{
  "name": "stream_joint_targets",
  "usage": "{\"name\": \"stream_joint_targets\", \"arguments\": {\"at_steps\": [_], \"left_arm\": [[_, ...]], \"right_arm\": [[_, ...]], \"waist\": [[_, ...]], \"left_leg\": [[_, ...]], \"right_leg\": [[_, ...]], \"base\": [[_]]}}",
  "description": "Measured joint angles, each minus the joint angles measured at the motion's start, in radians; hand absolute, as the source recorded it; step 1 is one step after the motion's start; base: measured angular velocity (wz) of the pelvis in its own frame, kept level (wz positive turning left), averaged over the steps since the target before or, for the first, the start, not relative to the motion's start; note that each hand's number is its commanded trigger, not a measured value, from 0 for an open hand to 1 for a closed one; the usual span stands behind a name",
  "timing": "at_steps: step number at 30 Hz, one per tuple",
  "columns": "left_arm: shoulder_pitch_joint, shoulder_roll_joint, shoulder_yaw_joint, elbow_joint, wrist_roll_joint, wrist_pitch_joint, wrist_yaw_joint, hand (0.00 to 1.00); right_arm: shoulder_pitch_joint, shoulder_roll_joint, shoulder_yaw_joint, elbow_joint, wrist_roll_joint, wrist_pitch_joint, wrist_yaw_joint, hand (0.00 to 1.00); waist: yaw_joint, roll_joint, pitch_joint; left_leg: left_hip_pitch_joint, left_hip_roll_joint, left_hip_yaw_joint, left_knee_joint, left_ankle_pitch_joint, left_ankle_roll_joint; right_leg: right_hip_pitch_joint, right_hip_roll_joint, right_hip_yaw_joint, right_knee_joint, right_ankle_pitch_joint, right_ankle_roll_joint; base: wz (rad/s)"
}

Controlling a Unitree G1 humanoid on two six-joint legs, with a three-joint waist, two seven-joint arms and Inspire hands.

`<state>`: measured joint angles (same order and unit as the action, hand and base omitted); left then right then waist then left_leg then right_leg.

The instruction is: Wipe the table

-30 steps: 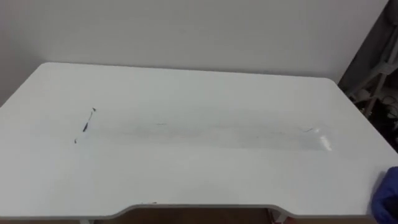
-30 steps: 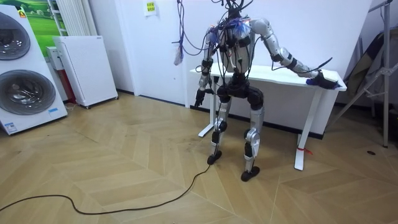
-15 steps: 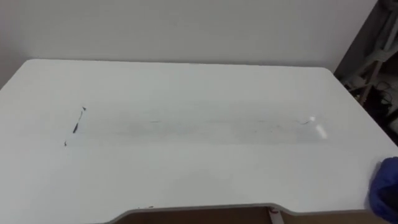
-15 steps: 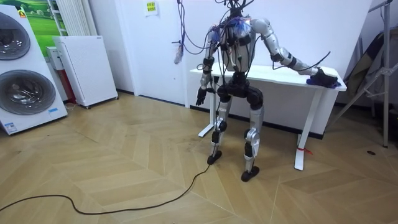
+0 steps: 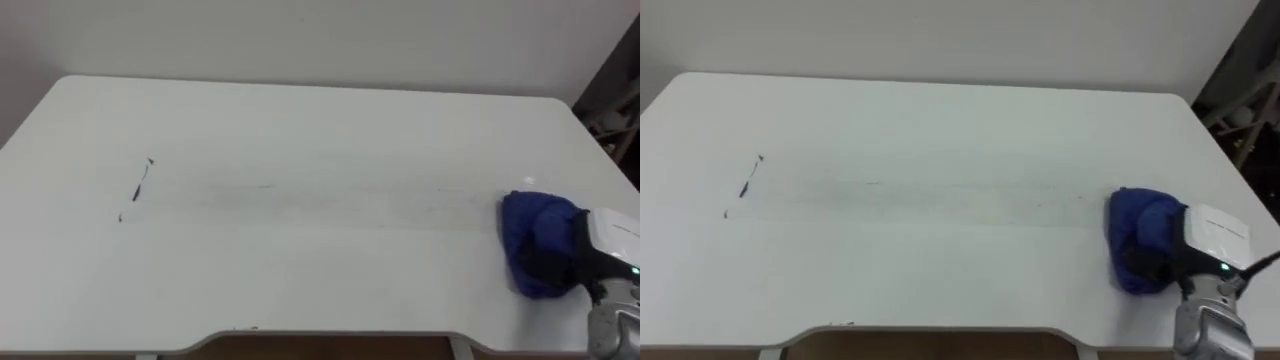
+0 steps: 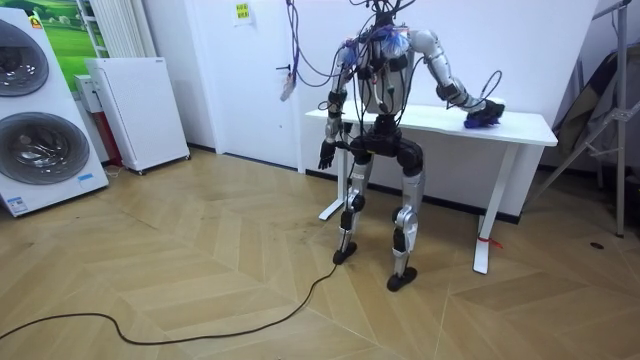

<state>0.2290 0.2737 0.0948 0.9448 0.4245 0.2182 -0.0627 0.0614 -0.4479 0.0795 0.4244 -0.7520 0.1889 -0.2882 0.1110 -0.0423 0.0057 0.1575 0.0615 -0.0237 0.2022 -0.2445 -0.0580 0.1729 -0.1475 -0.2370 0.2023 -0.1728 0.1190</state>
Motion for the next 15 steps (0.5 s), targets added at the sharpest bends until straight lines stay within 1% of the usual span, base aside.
{"name": "stream_joint_targets", "arguments": {"at_steps": [1,2,6,7,8,9,11,13,15], "left_arm": [[-0.002,0.000,0.000,0.000,0.000,0.001,0.000,0.00],[-0.002,0.000,0.000,0.000,0.000,0.002,0.000,0.00],[0.001,-0.001,-0.001,0.002,-0.002,0.009,0.000,0.00],[0.003,-0.002,-0.002,0.001,0.000,0.011,0.000,0.00],[0.002,-0.002,-0.002,-0.001,0.001,0.015,0.000,0.00],[0.001,-0.002,-0.003,-0.002,0.001,0.016,0.000,0.00],[-0.006,-0.005,-0.003,-0.002,0.001,0.017,0.000,0.00],[-0.008,-0.007,-0.003,-0.003,0.002,0.017,0.000,0.00],[-0.011,-0.009,-0.003,-0.004,0.002,0.017,0.000,0.00]], "right_arm": [[0.000,0.003,0.015,-0.010,0.000,0.001,0.000,1.00],[0.000,0.006,0.022,-0.016,0.000,0.002,0.000,1.00],[-0.011,0.009,0.038,-0.027,-0.005,0.022,0.015,1.00],[-0.016,0.009,0.057,-0.045,-0.006,0.033,0.026,1.00],[-0.017,0.009,0.080,-0.069,-0.006,0.033,0.032,0.92],[-0.019,0.009,0.096,-0.079,-0.006,0.035,0.033,0.74],[-0.045,0.015,0.157,-0.101,-0.013,0.044,0.054,0.00],[-0.085,0.028,0.181,-0.101,-0.018,0.046,0.074,0.00],[-0.117,0.043,0.183,-0.101,-0.030,0.050,0.082,0.00]], "waist": [[0.005,0.000,-0.0020],[0.017,0.001,-0.0031],[0.038,-0.003,-0.0044],[0.040,-0.005,-0.0044],[0.046,-0.008,-0.0037],[0.049,-0.008,-0.0037],[0.065,-0.013,-0.0033],[0.073,-0.014,-0.0023],[0.082,-0.013,-0.0017]], "left_leg": [[-0.003,0.000,-0.005,0.000,0.000,0.000],[-0.006,0.000,-0.009,0.000,0.000,0.000],[-0.007,0.000,-0.012,0.000,0.001,0.001],[-0.008,0.000,-0.012,0.000,0.001,0.001],[-0.008,0.000,-0.012,-0.001,0.001,0.001],[-0.008,0.000,-0.012,-0.001,0.001,0.001],[-0.009,0.000,-0.012,-0.002,0.001,0.001],[-0.010,0.000,-0.012,-0.001,0.001,0.001],[-0.010,0.000,-0.013,-0.001,0.001,0.001]], "right_leg": [[0.000,0.000,-0.010,0.000,0.000,0.000],[0.000,0.000,-0.013,0.000,0.000,0.000],[0.001,-0.001,-0.018,0.000,0.000,0.001],[0.001,-0.001,-0.017,0.000,0.000,0.001],[0.000,-0.001,-0.017,0.000,0.000,0.001],[0.000,-0.001,-0.017,-0.001,-0.001,0.001],[0.000,-0.001,-0.018,0.000,-0.001,0.001],[-0.001,-0.001,-0.021,-0.001,-0.001,0.001],[-0.001,-0.001,-0.027,-0.001,-0.001,0.001]], "base": [[0.11],[0.11],[0.04],[0.00],[0.00],[0.00],[0.00],[0.00],[0.02]]}}
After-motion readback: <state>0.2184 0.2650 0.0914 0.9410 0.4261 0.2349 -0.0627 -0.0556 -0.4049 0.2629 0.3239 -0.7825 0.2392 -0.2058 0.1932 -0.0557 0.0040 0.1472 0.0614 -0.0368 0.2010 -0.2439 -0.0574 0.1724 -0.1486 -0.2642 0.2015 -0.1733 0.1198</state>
